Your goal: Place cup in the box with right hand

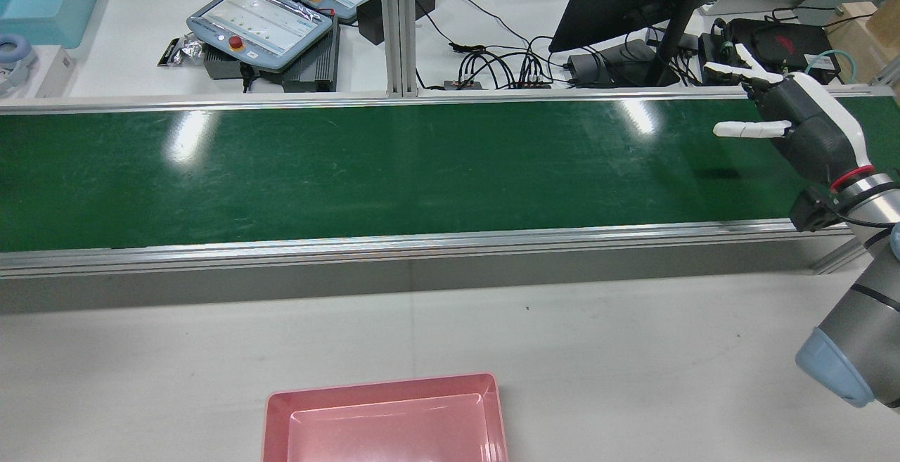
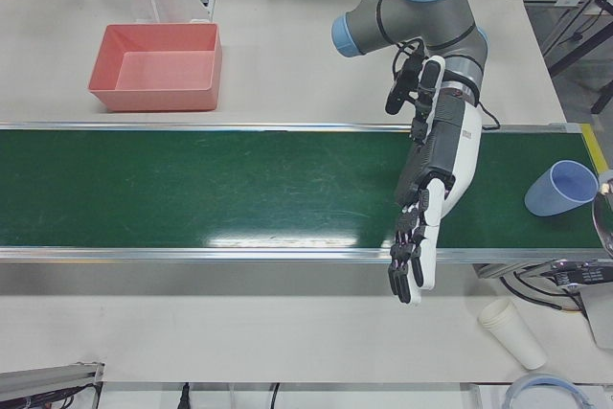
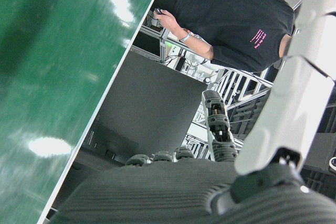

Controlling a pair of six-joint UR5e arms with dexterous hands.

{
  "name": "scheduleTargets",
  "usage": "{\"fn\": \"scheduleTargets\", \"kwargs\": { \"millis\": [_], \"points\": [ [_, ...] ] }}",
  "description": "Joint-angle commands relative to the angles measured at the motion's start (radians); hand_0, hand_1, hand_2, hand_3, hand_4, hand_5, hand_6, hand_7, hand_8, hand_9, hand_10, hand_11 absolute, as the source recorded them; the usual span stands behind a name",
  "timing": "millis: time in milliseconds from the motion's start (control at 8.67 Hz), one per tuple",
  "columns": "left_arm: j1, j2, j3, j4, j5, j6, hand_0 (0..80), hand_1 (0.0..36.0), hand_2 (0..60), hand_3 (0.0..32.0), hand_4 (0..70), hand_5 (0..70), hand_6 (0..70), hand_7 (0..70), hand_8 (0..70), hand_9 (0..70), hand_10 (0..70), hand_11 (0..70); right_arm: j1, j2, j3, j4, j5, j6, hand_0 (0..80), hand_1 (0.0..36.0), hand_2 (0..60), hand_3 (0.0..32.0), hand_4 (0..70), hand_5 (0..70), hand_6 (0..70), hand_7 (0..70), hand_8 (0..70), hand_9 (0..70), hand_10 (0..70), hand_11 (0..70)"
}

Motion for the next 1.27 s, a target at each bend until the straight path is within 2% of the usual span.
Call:
{"fn": "scheduleTargets", "kwargs": {
  "millis": [0,346,462,577,692,808,923,1038,1154],
  "points": [
    [0.000,0.000,0.000,-0.001,0.000,0.000,0.0,0.0,0.0,0.0,0.0,0.0,0.0,0.0,0.0,0.0,0.0,0.0,0.000,0.002,-0.004,0.000,0.000,0.000,48.2,8.9,0.0,0.0,10.4,3.3,1.8,2.7,0.0,0.0,0.0,0.0],
    [0.000,0.000,0.000,0.000,0.000,0.000,0.0,0.0,0.0,0.0,0.0,0.0,0.0,0.0,0.0,0.0,0.0,0.0,0.055,-0.005,-0.025,0.002,-0.003,0.002,47.7,10.1,3.1,0.0,9.2,3.3,1.6,1.9,0.0,0.0,0.0,0.0],
    [0.000,0.000,0.000,0.000,0.000,0.000,0.0,0.0,0.0,0.0,0.0,0.0,0.0,0.0,0.0,0.0,0.0,0.0,0.094,-0.007,-0.054,0.003,-0.024,0.002,47.3,11.1,6.1,0.0,7.9,3.3,1.5,1.4,0.0,0.0,0.0,0.0],
    [0.000,0.000,0.000,0.000,0.000,0.000,0.0,0.0,0.0,0.0,0.0,0.0,0.0,0.0,0.0,0.0,0.0,0.0,0.130,-0.007,-0.108,0.011,-0.056,0.008,46.6,12.9,12.4,0.0,5.9,3.3,1.5,1.3,0.0,0.0,0.0,0.0],
    [0.000,0.000,0.000,0.000,0.000,0.000,0.0,0.0,0.0,0.0,0.0,0.0,0.0,0.0,0.0,0.0,0.0,0.0,0.165,-0.007,-0.157,0.081,-0.078,-0.001,47.4,11.2,6.1,0.0,7.7,3.3,1.5,1.0,0.0,0.0,0.0,0.0],
    [0.000,0.000,0.000,0.000,0.000,0.000,0.0,0.0,0.0,0.0,0.0,0.0,0.0,0.0,0.0,0.0,0.0,0.0,0.187,-0.007,-0.218,0.144,-0.098,0.000,48.0,10.3,3.0,0.0,8.4,3.5,1.5,0.8,0.0,0.0,0.0,0.0],
    [0.000,0.000,0.000,0.000,0.002,0.000,0.0,0.0,0.0,0.0,0.0,0.0,0.0,0.0,0.0,0.0,0.0,0.0,0.194,-0.007,-0.245,0.187,-0.103,0.000,47.1,12.2,9.2,0.0,6.2,3.6,1.4,0.1,0.0,0.0,0.0,0.0],
    [0.000,0.000,0.000,0.000,0.000,0.000,0.0,0.0,0.0,0.0,0.0,0.0,0.0,0.0,0.0,0.0,0.0,0.0,0.196,-0.007,-0.242,0.192,-0.103,0.002,48.2,10.6,3.1,0.0,8.4,3.5,1.5,1.2,0.0,0.0,0.0,0.0],
    [0.000,0.000,0.000,0.000,0.000,0.000,0.0,0.0,0.0,0.0,0.0,0.0,0.0,0.0,0.0,0.0,0.0,0.0,0.194,-0.004,-0.240,0.192,-0.104,0.005,47.2,12.4,9.2,0.0,6.4,3.5,1.5,0.6,0.0,0.0,0.0,0.0]
  ]
}}
